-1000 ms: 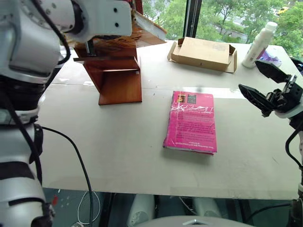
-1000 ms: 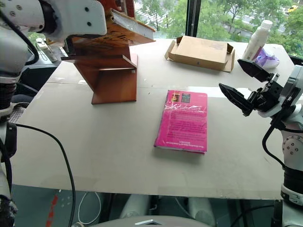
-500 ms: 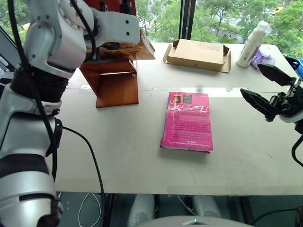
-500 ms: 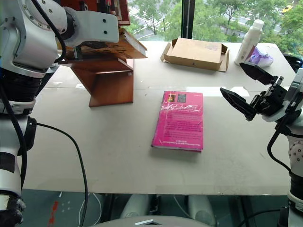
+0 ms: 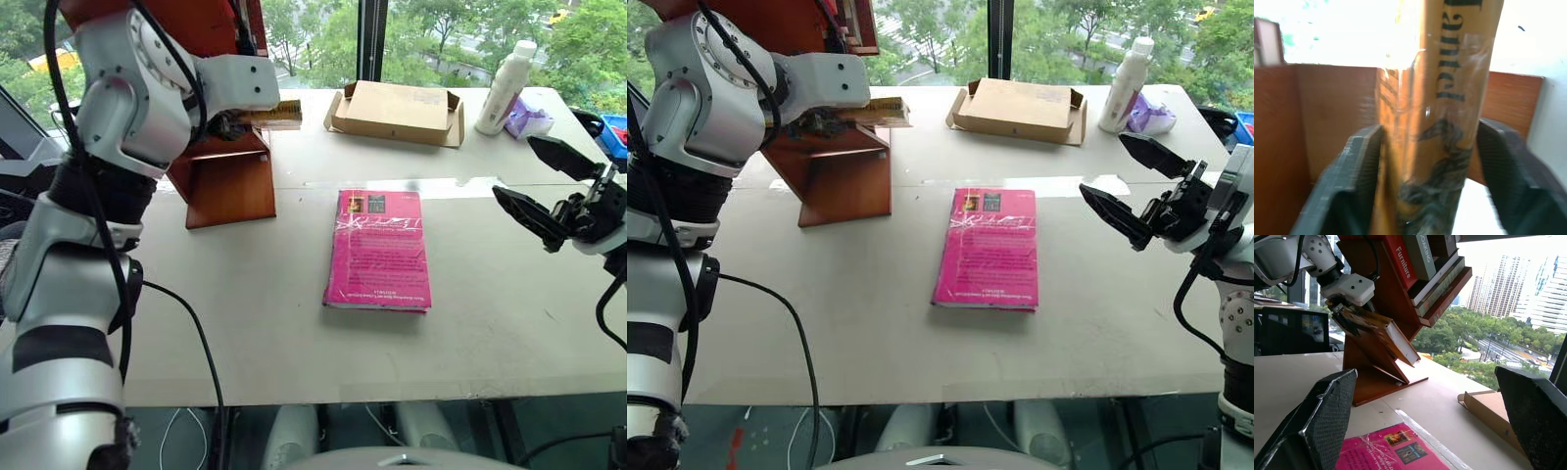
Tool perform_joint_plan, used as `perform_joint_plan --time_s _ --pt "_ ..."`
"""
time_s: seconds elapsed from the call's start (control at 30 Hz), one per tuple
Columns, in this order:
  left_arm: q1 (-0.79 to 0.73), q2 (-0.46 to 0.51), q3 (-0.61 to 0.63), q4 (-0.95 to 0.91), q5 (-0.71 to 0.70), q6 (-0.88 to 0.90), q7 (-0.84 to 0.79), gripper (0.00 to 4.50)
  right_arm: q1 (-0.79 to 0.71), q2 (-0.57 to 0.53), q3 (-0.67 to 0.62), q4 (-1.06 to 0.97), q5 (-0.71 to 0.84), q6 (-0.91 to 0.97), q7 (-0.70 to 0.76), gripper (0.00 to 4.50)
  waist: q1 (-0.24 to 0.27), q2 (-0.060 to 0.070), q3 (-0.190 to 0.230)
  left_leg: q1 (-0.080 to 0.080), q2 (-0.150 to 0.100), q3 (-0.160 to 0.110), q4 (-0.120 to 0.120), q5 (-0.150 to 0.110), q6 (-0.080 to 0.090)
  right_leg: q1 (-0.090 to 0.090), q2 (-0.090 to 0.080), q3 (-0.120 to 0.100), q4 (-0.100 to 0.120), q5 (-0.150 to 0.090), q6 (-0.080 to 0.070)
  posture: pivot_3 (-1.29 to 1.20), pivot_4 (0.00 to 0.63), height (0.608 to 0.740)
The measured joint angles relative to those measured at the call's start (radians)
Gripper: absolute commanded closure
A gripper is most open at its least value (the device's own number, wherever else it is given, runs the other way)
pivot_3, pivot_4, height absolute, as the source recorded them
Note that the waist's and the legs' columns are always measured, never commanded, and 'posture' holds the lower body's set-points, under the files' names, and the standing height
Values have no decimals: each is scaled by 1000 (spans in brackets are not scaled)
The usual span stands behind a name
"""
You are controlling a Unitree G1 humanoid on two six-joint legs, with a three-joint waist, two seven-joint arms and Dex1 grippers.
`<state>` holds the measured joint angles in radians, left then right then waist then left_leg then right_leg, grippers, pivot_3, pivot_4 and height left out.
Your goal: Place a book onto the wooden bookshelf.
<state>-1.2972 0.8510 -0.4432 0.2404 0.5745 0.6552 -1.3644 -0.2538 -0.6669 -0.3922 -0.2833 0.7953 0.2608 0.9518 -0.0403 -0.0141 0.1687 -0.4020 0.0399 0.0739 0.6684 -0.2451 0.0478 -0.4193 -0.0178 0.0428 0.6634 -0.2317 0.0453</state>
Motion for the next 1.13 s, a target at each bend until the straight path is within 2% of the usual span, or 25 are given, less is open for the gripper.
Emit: perform_joint_plan --time_s 0.1,0.17,0.3,0.4,0.47,0.53,0.57,0.6,0.63,0.77,0.87,0.97,1.13 --pt "-3 7 82 -121 -84 106 -67 33 1 -32 -7 -1 6 16 3 0 5 -3 1 -16 1 -1 2 0 0 -14 -2 -1 -1 4 -1 0 150 740" --pt "-12 18 122 -196 -147 189 -119 33 2 -40 -12 0 7 18 5 0 8 -3 1 -21 0 0 3 0 0 -17 -3 0 -1 3 1 0 150 740" --pt "11 62 330 -378 -347 382 -184 33 40 -65 -26 0 2 23 5 0 9 -3 1 -31 -1 -1 3 2 -4 -26 -5 -1 -1 2 2 0 150 740" --pt "100 -52 531 -543 -493 567 -141 33 92 -94 -44 0 -8 39 6 0 22 -3 1 -30 -2 -2 4 2 -4 -25 -6 -3 0 2 3 0 150 740" --pt "207 -176 633 -667 -572 640 -78 33 129 -114 -56 -2 -28 41 12 0 30 -2 1 -29 -2 -3 7 0 -1 -22 -7 -4 1 2 3 0 150 740" --pt "357 -354 701 -800 -619 720 34 33 203 -139 -79 6 -57 43 17 0 34 -2 1 -26 -2 -6 12 0 0 -16 -7 -6 1 2 3 0 150 740" --pt "391 -402 711 -821 -626 739 60 33 214 -139 -83 15 -66 45 16 0 34 -4 2 -26 -3 -7 15 0 0 -14 -6 -6 1 2 3 0 150 740" --pt "445 -496 722 -858 -643 771 131 33 248 -144 -103 25 -78 46 12 0 34 -6 3 -27 -2 -8 17 0 0 -14 -6 -7 0 3 4 0 150 740" --pt "488 -529 720 -881 -650 778 171 33 272 -148 -113 29 -87 47 11 0 32 -7 3 -28 -3 -9 18 0 1 -13 -5 -5 0 3 5 0 150 740" --pt "746 -558 721 -931 -705 648 279 33 446 -153 -186 35 -149 42 25 0 25 -6 2 -17 -3 -7 13 0 1 -6 -5 -2 0 4 5 0 150 740" --pt "989 -508 740 -874 -728 441 286 33 546 -153 -247 31 -157 41 51 0 19 -5 1 -7 -2 -3 6 -1 0 -1 -4 2 -1 1 1 0 150 740" --pt "1179 -448 789 -778 -745 293 281 33 603 -154 -299 72 -178 18 87 0 22 -6 1 -4 -2 -2 4 -1 0 0 -6 2 -2 1 1 0 150 740" --pt "1320 -350 853 -682 -805 107 270 33 665 -157 -357 106 -202 0 129 0 33 -7 1 -3 -3 -2 4 -1 1 3 -17 0 -4 -1 4 0 150 740"
